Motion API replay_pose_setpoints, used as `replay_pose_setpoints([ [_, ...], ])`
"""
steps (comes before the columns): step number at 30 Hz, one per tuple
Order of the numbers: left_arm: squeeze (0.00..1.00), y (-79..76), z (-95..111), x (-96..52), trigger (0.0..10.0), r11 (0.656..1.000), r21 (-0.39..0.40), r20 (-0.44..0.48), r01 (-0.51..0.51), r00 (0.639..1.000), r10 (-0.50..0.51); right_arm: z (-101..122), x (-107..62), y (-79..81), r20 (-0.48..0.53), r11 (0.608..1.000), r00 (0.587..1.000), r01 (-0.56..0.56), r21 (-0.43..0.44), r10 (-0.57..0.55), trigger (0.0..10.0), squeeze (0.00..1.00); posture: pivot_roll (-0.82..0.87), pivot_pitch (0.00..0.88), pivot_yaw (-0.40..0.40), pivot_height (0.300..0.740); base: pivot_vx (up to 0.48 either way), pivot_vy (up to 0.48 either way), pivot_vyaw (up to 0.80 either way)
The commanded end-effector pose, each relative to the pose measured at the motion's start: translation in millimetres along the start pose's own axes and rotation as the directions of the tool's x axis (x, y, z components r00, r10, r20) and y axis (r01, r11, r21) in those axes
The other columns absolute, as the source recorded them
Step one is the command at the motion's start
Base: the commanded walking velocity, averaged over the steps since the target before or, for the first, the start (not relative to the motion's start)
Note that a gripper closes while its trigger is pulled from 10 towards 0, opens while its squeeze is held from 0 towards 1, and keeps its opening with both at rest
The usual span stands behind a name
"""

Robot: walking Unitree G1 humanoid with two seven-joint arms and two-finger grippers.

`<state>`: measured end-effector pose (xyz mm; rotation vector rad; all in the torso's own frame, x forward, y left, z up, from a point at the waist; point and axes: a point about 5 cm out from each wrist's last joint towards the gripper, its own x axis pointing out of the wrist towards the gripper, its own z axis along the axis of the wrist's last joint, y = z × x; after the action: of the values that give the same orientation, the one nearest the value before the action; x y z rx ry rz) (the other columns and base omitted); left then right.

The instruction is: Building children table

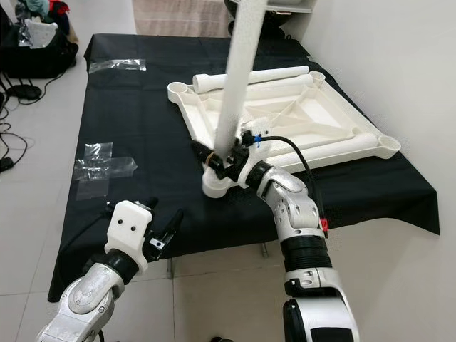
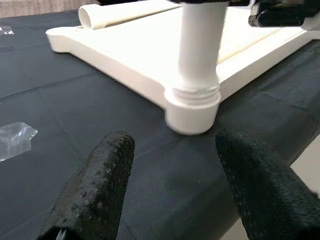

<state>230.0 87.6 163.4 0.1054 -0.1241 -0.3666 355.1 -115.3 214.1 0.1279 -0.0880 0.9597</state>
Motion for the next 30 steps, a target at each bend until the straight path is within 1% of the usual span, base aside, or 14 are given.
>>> replay_pose_setpoints([
  [1,0.0,-1.9,-2,-0.8,10.0,1.0,-0.002,-0.008,0.003,1.0,-0.003,-4,9.0,12.9,-0.008,0.993,0.993,-0.12,0.022,0.12,10.0,0.0,0.08,0.171,-0.124,0.74,0.0,0.0,0.0],
  [4,0.0,-1.6,-2,-0.8,10.0,1.0,-0.002,-0.008,0.003,1.0,-0.003,-6,15.1,16.6,-0.011,0.988,0.988,-0.155,0.009,0.155,10.0,0.0,0.08,0.173,-0.123,0.74,0.0,0.0,0.0],
  [12,0.0,-1.6,-2,-1.0,10.0,1.0,-0.002,-0.007,0.003,1.0,-0.003,-9,35.9,14.6,-0.026,0.997,1.0,-0.011,-0.078,0.009,10.0,0.0,0.08,0.175,-0.124,0.74,0.0,0.0,0.0],
  [13,0.0,-1.6,-2,-1.1,10.0,1.0,-0.002,-0.007,0.002,1.0,-0.002,-10,37.9,12.3,-0.025,0.994,0.999,0.037,-0.099,-0.04,0.0,0.0,0.08,0.175,-0.123,0.74,0.0,0.0,0.0],
  [18,0.0,-1.5,-2,-1.0,10.0,1.0,-0.003,-0.008,0.001,1.0,-0.001,-9,39.8,10.5,-0.002,0.991,0.996,0.087,-0.1,-0.088,0.0,0.0,0.08,0.175,-0.126,0.74,0.0,0.0,0.0],
  [19,0.0,-1.3,-2,-0.9,10.0,1.0,-0.003,-0.008,0.0,1.0,0.0,-8,38.9,5.7,0.014,0.982,0.987,0.158,-0.103,-0.157,0.0,0.0,0.08,0.175,-0.127,0.74,0.0,0.0,0.0],
  [20,0.0,-1.2,-2,-0.7,10.0,1.0,-0.004,-0.007,0.0,1.0,0.0,-7,36.6,-1.5,0.03,0.963,0.967,0.253,-0.089,-0.252,0.0,0.0,0.07,0.174,-0.127,0.74,0.0,0.0,0.0],
  [21,0.0,-1.1,-2,-0.6,10.0,1.0,-0.004,-0.007,-0.001,1.0,0.001,-7,31.6,-11.7,0.037,0.915,0.919,0.395,-0.089,-0.393,0.0,0.0,0.07,0.173,-0.127,0.74,0.0,0.0,0.0],
  [22,0.0,-1.1,-2,-0.6,10.0,1.0,-0.004,-0.007,-0.001,1.0,0.001,-7,31.6,-11.7,0.037,0.915,0.919,0.395,-0.089,-0.393,0.0,0.0,0.07,0.173,-0.127,0.74,0.0,0.0,0.0],
  [23,0.0,-1.0,-2,-0.5,10.0,1.0,-0.004,-0.007,-0.001,1.0,0.001,-7,27.6,-18.2,0.042,0.87,0.874,0.485,-0.09,-0.483,0.0,0.0,0.07,0.173,-0.127,0.74,0.0,0.0,0.0],
  [24,0.0,-1.0,-2,-0.3,10.0,1.0,-0.004,-0.008,-0.001,1.0,0.001,-7,18.0,-28.5,0.045,0.771,0.777,0.629,-0.099,-0.628,0.0,0.0,0.07,0.173,-0.127,0.74,0.0,0.0,0.0],
  [26,0.0,-0.8,-2,0.1,10.0,1.0,-0.004,-0.007,0.0,1.0,0.0,-6,3.1,-40.3,0.055,0.604,0.61,0.791,-0.101,-0.79,0.0,0.0,0.07,0.173,-0.125,0.74,0.0,0.0,0.0],
  [29,0.0,-0.8,-2,0.1,10.0,1.0,-0.004,-0.007,0.0,1.0,0.0,-6,3.1,-40.3,0.055,0.604,0.61,0.791,-0.101,-0.79,0.0,0.0,0.07,0.173,-0.125,0.74,0.0,0.0,0.0],
  [30,0.0,-0.8,-2,0.2,10.0,1.0,-0.004,-0.008,0.0,1.0,0.0,-4,-6.0,-44.7,0.07,0.5,0.509,0.858,-0.114,-0.858,0.0,0.0,0.07,0.172,-0.124,0.74,0.0,0.0,0.0],
])
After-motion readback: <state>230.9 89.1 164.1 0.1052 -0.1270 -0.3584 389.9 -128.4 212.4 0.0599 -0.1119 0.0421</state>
